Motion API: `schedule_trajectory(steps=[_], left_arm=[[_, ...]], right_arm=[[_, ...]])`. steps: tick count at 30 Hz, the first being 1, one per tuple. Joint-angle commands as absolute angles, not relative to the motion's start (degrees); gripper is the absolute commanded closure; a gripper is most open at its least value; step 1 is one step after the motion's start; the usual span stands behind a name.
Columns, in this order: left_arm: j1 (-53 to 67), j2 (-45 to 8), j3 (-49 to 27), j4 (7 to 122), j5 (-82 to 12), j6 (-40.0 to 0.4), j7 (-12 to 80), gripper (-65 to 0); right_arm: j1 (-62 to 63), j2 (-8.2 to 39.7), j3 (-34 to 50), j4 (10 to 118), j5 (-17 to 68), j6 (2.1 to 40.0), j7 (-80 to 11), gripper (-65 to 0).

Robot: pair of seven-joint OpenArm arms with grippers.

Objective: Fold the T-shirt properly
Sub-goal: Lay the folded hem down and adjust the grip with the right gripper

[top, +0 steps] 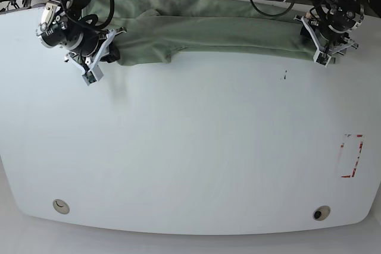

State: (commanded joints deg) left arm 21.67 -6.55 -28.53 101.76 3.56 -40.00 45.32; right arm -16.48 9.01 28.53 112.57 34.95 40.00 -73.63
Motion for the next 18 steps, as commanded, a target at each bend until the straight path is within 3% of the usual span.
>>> schedule_trajectory(steps=[10,12,18], left_arm=[[20.4,-6.9,-28.5,97.6,3.6,-40.0,45.3,-33.8],[19.7,-7.0,-28.5,96.7,3.6,-40.0,45.3,-33.8],[19.4,-8.5,-28.5,95.9,3.6,-40.0,45.3,-33.8]], right_arm=[[-22.0,9.3,32.1,112.6,36.6,40.0,-73.3,-0.2],[-22.1,9.3,32.2,112.6,36.4,40.0,-73.3,-4.1],[-22.4,10.2,36.6,112.6,36.3,40.0,-73.2,-24.1]])
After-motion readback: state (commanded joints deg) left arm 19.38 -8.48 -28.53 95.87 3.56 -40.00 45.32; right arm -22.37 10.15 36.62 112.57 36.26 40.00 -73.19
